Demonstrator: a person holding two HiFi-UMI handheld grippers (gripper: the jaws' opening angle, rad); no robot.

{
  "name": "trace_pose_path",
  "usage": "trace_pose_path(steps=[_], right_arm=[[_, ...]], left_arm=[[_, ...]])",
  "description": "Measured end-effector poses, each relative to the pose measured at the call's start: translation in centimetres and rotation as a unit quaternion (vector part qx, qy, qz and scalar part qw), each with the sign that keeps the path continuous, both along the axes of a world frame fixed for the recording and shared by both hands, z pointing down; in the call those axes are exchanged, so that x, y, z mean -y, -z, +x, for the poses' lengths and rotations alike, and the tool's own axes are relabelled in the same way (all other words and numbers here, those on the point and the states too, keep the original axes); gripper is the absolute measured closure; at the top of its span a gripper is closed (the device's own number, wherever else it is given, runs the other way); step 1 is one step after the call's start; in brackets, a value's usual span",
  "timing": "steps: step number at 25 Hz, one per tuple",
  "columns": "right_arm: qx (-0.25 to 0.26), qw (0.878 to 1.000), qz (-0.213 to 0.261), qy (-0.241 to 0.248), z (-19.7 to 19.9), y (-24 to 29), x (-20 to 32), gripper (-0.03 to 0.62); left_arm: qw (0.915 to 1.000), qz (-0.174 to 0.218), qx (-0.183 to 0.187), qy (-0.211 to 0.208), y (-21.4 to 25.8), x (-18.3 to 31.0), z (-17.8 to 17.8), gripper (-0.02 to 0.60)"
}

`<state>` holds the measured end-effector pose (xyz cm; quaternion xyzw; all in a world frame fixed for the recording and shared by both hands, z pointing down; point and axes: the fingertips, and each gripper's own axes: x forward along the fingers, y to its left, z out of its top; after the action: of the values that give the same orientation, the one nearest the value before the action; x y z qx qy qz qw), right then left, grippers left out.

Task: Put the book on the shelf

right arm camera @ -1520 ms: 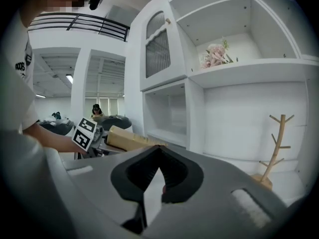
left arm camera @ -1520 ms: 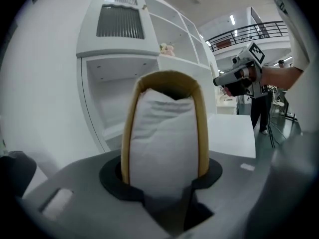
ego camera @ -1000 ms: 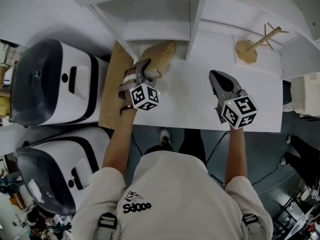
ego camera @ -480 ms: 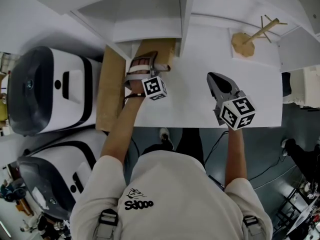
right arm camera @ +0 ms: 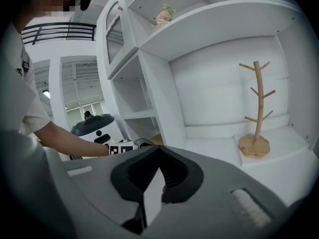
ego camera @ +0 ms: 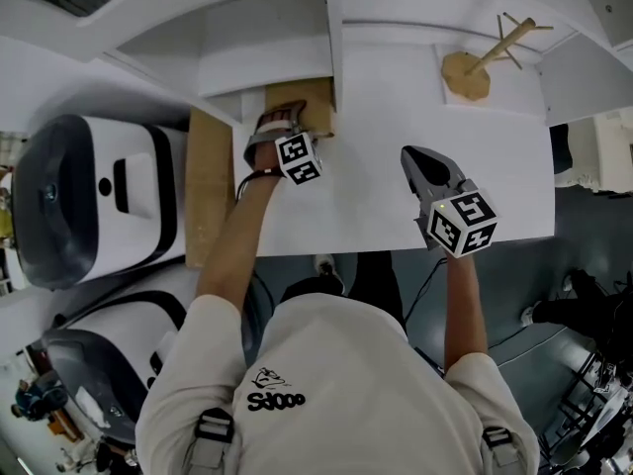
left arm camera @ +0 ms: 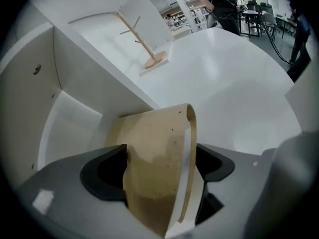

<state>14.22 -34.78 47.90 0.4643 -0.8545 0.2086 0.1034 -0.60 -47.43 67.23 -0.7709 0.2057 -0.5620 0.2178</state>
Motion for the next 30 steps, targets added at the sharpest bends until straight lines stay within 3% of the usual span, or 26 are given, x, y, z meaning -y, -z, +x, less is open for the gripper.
trace_pose_path(steps=[4,14,22,25,30], right_arm=[[0.003,1.0,-0.006,-0.013,1.1,-0.3,0.2,0.592],[0.009,0.999,-0.029,-0.029,2.7,-2.1,1.0,0.592],[0.006,0.999,-0.034,-0.036,3.9,-2.2,1.1,0.592],[0.007,0.999,-0.032,-0.038,4.2,-2.0,0.9,0.592],[0.006,0.999,-0.013,-0.042,4.4,-0.8,0.1,0.592]], left_arm=[[0.9999,-0.015,0.004,0.001,-0.8,1.0,0.3,0.163],[0.9996,0.001,0.018,0.022,-0.7,4.8,0.4,0.183],[0.9988,0.004,0.018,0.045,-0.5,6.2,0.5,0.168],[0.9979,0.02,0.009,0.061,0.3,6.1,-0.1,0.147],[0.9957,0.034,-0.031,0.08,2.3,3.8,-0.7,0.177]])
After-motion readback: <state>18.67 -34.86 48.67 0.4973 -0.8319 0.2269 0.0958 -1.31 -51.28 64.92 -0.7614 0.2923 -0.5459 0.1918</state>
